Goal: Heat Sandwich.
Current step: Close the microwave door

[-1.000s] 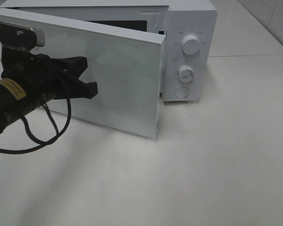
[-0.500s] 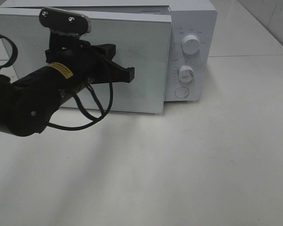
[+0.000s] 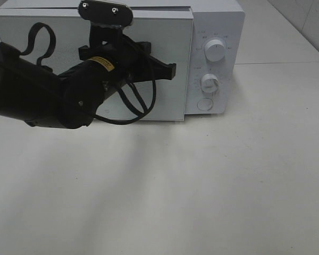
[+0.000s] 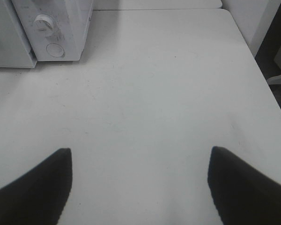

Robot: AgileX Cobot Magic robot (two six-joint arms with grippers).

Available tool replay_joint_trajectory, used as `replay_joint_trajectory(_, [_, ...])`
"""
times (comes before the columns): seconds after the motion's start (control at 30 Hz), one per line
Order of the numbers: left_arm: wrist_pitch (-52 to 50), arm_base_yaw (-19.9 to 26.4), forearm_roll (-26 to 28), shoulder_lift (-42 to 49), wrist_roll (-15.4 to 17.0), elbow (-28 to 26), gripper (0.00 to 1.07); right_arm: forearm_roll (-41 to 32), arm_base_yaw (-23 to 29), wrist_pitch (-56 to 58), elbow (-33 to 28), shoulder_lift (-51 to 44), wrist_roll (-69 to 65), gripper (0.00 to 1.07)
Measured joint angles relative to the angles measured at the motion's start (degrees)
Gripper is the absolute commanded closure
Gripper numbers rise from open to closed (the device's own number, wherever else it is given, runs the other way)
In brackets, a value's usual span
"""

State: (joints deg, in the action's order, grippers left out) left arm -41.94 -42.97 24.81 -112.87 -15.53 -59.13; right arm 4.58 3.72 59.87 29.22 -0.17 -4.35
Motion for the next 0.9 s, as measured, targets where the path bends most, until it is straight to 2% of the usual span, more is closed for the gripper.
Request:
replay_joint_trajectory(0.23, [2.64,-0.57,0.0,-2.23,-0.52,-3.38,1.07,0.0,0.0,0.0,0.0,0.0,0.0,0.31])
replay_joint_trajectory(0.47, [5.67,-0.97,2.29,-3.9,-1.72,-6.99,1.07,0.0,0.0,0.0,0.0,0.0,0.0,0.31])
replay_joint_trajectory(0.53, [6.76,-1.2,3.61,-4.64,-3.9,-8.88,1.07,0.0,0.0,0.0,0.0,0.0,0.0,0.31])
replay_joint_trajectory(0.7, [7.51,-0.97,6.59,-4.98,-6.7,-10.43,1.07,-0.06,0.0,0.0,0.0,0.0,0.0,0.31])
replay_joint_trajectory(0.9, [7.85,-0.97,7.16,-4.98,-8.02,-10.54,1.07,-0.06,0.0,0.0,0.0,0.0,0.0,0.31])
